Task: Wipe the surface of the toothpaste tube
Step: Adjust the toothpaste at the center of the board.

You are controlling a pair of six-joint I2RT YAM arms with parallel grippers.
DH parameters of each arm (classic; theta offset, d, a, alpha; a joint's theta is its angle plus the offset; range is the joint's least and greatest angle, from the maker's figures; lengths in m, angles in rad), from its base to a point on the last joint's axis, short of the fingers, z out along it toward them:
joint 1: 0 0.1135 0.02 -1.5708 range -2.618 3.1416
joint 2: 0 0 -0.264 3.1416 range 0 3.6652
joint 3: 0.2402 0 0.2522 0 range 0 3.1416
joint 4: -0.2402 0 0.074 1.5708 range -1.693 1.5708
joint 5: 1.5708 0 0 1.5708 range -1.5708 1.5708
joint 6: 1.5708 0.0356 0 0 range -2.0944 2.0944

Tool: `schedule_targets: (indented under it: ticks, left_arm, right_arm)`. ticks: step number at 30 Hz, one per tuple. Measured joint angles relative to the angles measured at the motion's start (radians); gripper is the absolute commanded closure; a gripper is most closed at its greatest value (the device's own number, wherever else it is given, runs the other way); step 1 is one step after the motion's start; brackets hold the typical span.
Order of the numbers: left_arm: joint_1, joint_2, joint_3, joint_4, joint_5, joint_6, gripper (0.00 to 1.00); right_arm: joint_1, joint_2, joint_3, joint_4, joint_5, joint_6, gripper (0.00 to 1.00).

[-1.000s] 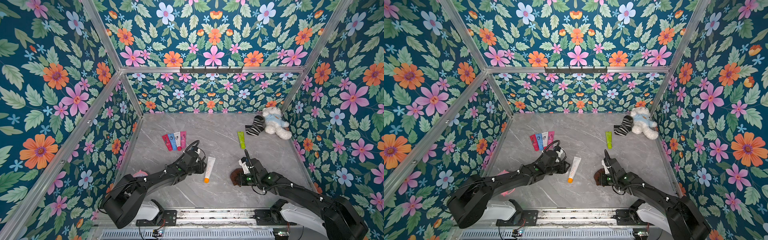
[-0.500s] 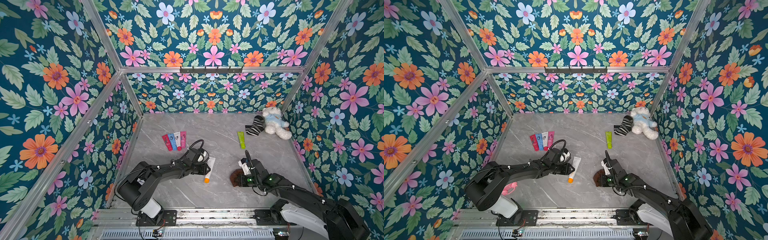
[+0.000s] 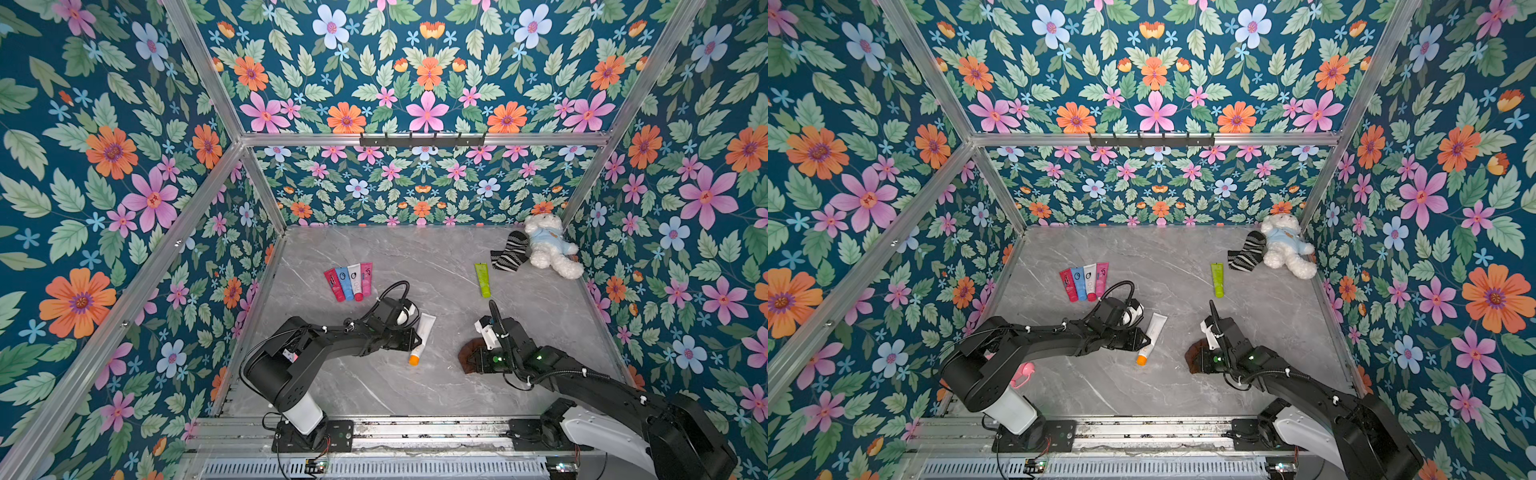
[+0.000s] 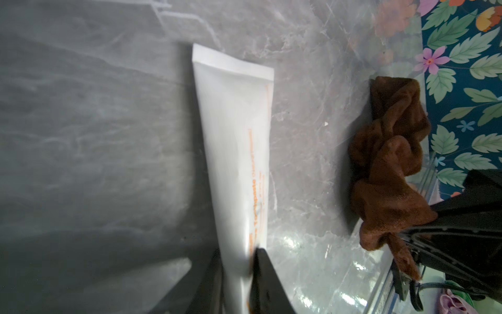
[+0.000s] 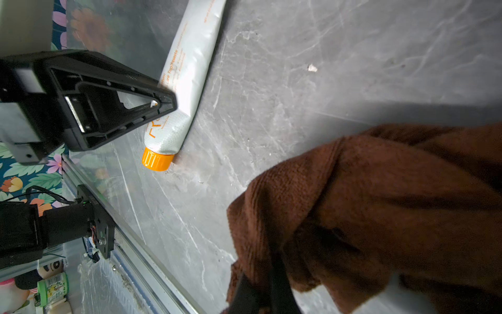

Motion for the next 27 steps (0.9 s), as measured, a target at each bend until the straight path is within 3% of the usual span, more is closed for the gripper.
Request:
schedule_targets:
  ticks: [6,13,17,22,24,27]
  left_arm:
    - [-0.012,-0.035,0.06,-0.127,-0.101,0.036,0.95]
    - [-0.095,-0.051,0.28,-0.502,-0.496,0.09,0.95]
    - [-0.128,0.018,0.376,-0.664,-0.711,0.105,0.95]
    - [-0.166,0.153,0.452,-0.795,-0.891,0.093,0.95]
    - [-0.19,0.196,0.478,-0.822,-0.939,0.082,0.92]
    - [-0.222,0.241,0.513,-0.842,-0.982,0.071,0.77]
  right_arm:
    - [0.0,-0.008,-0.002,0.0,0.0,0.0,1.0]
    - [0.0,-0.01,-0.005,0.003,-0.004,0.0,1.0]
    - [0.0,-0.01,-0.006,0.006,-0.005,0.0,1.0]
    - [0.0,-0.011,-0.006,0.005,-0.005,0.0,1.0]
    - [0.0,-0.018,-0.006,0.001,-0.005,0.0,1.0]
    - [0.0,-0.029,-0.006,-0.001,-0.004,0.0,1.0]
